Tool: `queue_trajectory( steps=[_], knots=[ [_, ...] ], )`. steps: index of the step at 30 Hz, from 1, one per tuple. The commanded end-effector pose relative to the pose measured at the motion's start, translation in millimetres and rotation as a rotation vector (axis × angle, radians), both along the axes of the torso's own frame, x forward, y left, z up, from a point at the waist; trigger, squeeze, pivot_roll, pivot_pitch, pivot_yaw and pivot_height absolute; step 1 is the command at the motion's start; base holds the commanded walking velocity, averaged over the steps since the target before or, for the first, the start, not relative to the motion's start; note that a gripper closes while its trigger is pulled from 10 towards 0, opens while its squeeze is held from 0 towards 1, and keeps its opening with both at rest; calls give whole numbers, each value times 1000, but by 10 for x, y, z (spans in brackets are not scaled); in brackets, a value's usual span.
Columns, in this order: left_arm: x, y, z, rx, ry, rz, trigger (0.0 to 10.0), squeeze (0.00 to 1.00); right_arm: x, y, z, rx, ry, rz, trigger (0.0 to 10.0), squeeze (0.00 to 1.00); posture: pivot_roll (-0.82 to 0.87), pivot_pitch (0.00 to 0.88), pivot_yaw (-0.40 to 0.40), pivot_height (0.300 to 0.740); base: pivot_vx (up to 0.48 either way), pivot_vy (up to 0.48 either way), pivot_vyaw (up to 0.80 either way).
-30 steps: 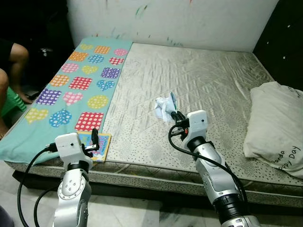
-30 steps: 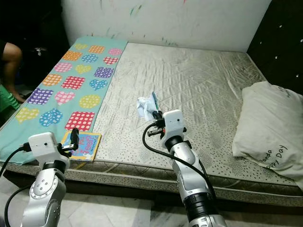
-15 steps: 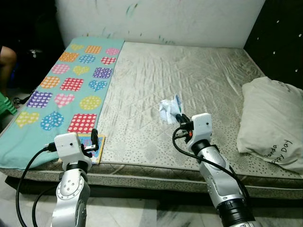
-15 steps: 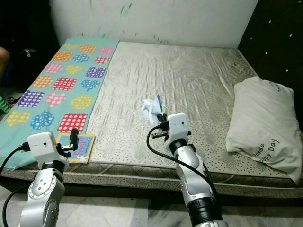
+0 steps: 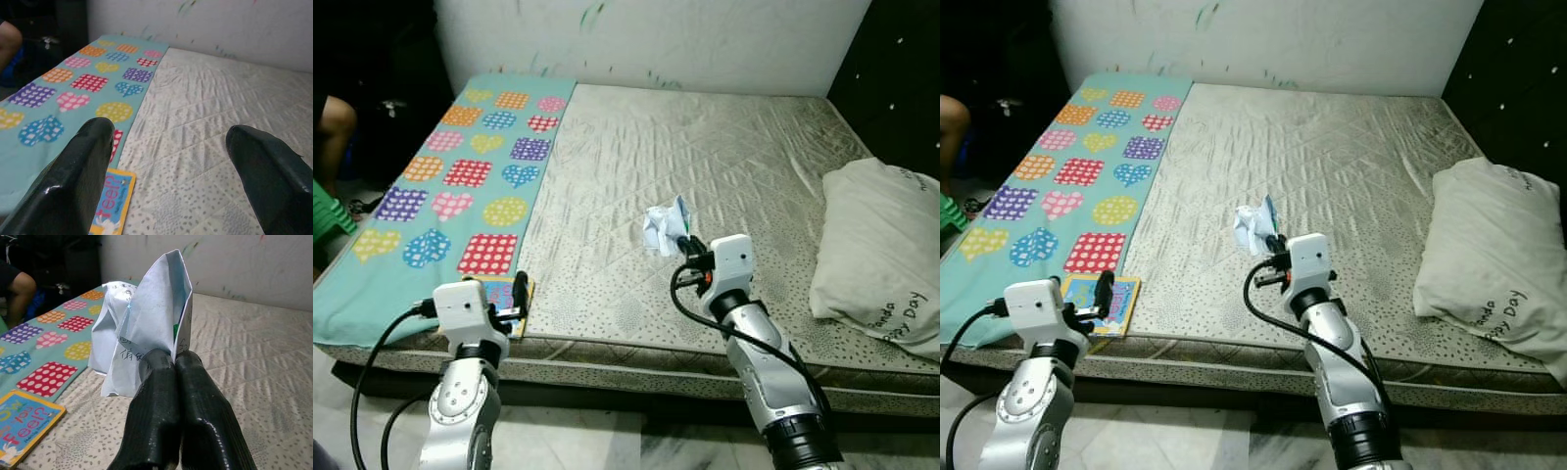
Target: Clean up the room
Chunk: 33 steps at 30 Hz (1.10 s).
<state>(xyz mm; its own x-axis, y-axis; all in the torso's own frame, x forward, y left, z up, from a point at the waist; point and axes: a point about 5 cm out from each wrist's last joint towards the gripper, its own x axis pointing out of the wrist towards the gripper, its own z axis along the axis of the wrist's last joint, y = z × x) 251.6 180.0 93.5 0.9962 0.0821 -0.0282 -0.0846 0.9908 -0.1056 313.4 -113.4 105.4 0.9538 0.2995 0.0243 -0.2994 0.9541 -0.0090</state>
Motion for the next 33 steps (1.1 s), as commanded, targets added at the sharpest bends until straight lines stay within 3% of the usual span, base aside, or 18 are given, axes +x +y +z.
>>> queue_trajectory(
  steps=[1, 16, 20, 33],
  knots=[
    [1, -10, 44, 2, -11, -17, 10000, 0, -5, -38, 34, -1, -8, -16, 10000, 0, -57, 64, -15, 740, 379, 0, 0],
    [-9, -20, 27, -8, 3, -14, 10000, 0, -27, -58, 26, -9, -3, -20, 10000, 0, -63, 73, -18, 740, 366, 0, 0],
    [1, -27, -8, -8, 32, 33, 10000, 0, -36, -83, 22, -16, -2, -24, 10000, 0, -67, 76, -17, 740, 0, 0, 0],
    [6, -38, -22, -37, 46, 38, 10000, 0, -54, -135, 12, -30, 5, -37, 10000, 0, -77, 82, -19, 740, 0, 0, 0]
  ],
)
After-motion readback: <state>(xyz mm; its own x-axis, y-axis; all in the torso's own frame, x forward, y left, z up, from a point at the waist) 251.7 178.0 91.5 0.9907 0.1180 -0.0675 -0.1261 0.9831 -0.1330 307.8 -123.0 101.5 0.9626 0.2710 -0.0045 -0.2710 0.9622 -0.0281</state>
